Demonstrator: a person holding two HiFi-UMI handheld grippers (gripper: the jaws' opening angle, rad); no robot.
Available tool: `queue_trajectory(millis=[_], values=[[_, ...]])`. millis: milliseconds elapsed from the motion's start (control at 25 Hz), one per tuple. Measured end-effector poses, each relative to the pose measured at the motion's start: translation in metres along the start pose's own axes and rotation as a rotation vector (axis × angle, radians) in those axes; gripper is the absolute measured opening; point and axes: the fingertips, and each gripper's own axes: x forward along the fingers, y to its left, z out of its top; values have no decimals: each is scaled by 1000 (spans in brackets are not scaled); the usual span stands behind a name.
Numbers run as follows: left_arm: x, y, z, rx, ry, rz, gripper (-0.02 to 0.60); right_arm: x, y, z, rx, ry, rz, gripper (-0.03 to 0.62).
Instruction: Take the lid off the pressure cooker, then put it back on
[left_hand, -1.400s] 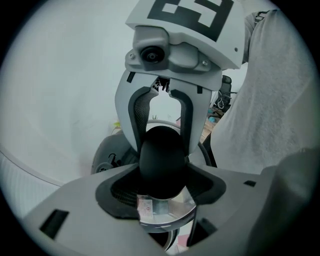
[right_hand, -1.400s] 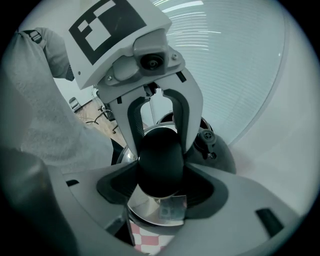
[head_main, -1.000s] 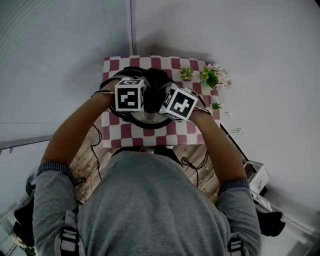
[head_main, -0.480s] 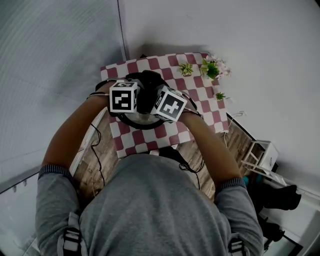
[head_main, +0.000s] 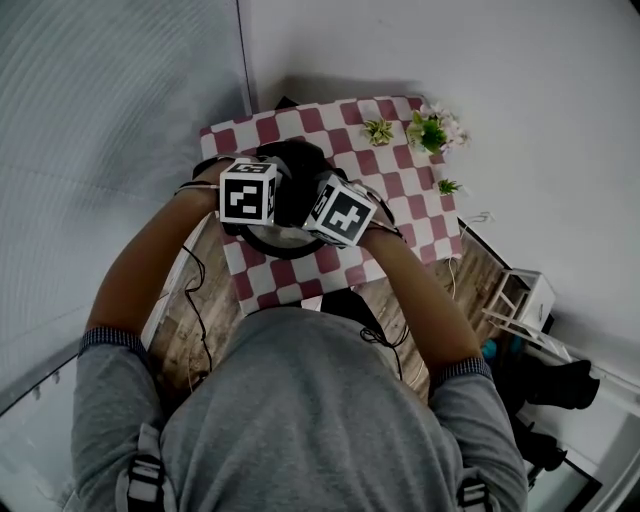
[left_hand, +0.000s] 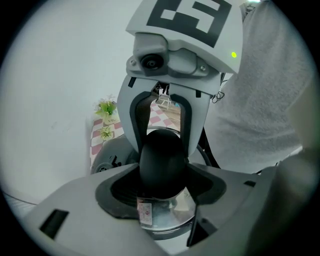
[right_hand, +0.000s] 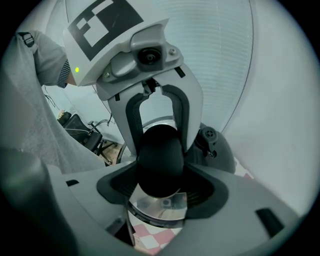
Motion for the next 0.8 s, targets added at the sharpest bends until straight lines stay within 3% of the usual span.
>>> queue_trajectory(millis=[280, 600, 800], values=[[7, 3, -14, -20, 26, -12, 301, 13, -5, 2, -10, 34, 5, 293], [8, 7, -19, -88, -38, -27, 302, 19, -8, 9, -34, 29, 50, 293], [10, 9, -19, -177, -38, -21, 302, 20, -9, 6, -71, 50, 88, 293]])
